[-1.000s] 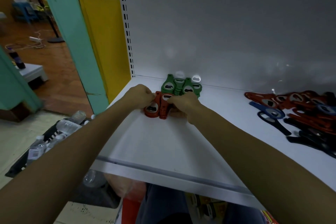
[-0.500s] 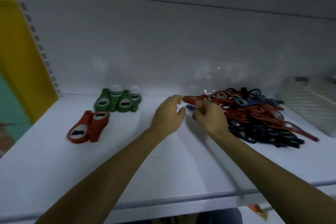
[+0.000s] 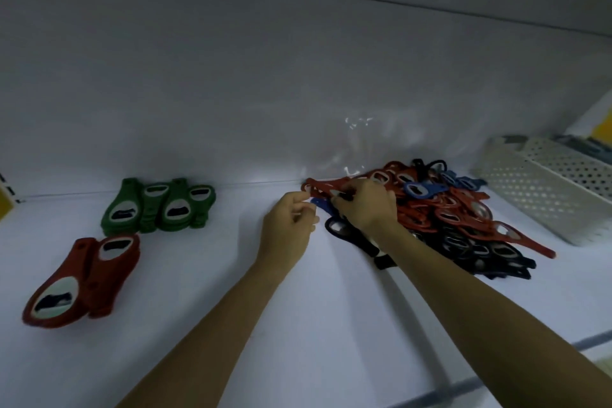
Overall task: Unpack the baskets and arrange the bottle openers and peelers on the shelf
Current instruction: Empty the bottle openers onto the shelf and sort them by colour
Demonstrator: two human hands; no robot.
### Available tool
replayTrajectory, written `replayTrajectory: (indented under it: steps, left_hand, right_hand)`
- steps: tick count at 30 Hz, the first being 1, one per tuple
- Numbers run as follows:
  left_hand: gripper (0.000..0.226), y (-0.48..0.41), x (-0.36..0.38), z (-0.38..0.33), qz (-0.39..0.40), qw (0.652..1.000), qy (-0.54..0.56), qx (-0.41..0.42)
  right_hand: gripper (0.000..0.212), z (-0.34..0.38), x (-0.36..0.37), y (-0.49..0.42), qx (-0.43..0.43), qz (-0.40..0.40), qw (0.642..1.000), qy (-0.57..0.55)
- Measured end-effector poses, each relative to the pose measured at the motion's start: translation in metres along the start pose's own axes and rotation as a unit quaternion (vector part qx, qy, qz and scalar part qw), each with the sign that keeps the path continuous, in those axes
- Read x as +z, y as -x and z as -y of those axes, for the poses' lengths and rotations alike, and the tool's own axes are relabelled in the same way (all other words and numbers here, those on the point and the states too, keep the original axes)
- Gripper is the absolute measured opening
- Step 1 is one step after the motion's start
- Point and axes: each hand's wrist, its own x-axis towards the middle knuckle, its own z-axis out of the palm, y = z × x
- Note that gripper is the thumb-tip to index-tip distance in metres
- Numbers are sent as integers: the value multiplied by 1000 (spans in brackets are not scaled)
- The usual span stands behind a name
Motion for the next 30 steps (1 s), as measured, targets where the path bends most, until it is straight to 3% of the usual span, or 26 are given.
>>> replayTrajectory:
  steps: [4, 6, 8, 10, 12, 13, 15, 17, 18, 23, 25, 27, 28, 30]
  left_hand:
    - [14, -3, 0, -3, -8, 998, 59, -30]
    - [16, -6, -2, -5, -1, 992, 108, -61]
    - [23, -10, -6, -7, -24, 992, 95, -77]
    - [21, -13, -10, -6, -70, 985, 128, -91]
    - [20, -14, -12, -6, -79, 975, 182, -99]
    - [21, -13, -13, -6, -77, 976, 179, -94]
    - [19, -11, -11, -6, -64, 981, 167, -76]
    - [16, -10, -10, -8, -52, 979, 182, -74]
    - [15, -9, -10, -9, -47, 977, 195, -79]
    - [14, -10, -14, -11, -29, 971, 208, -118]
    - [12, -11, -15, -15, -24, 963, 225, -144]
    - [21, -13, -16, -20, -21, 949, 258, -179]
    - [27, -13, -17, -21, -16, 943, 272, -192]
    - [33, -13, -19, -21, 2, 946, 263, -190]
  right_hand:
    - [24, 6, -5, 11, -2, -97, 985, -142]
    - [23, 22, -6, 26, -99, -96, 966, -218]
    - [28, 39, 1, 41, -217, -28, 946, -239]
    - [29, 48, 4, 39, -176, 17, 915, -363]
    - [26, 46, 3, 22, -80, -49, 909, -406]
    - [24, 41, 2, 9, -57, -71, 939, -330]
    - [25, 30, -1, -11, -31, -3, 993, -111]
    - [38, 24, 0, -23, -8, 84, 996, 29]
    - [41, 23, 1, -26, -15, 86, 995, 57]
    - [28, 25, 1, -19, -159, -32, 965, 207]
    - [22, 21, -6, -14, -171, -110, 967, 153]
    - [18, 19, -14, 0, -203, -197, 959, -31]
    - [19, 21, -15, 9, -250, -195, 941, -114]
    - [24, 30, -10, 29, -332, -70, 918, -204]
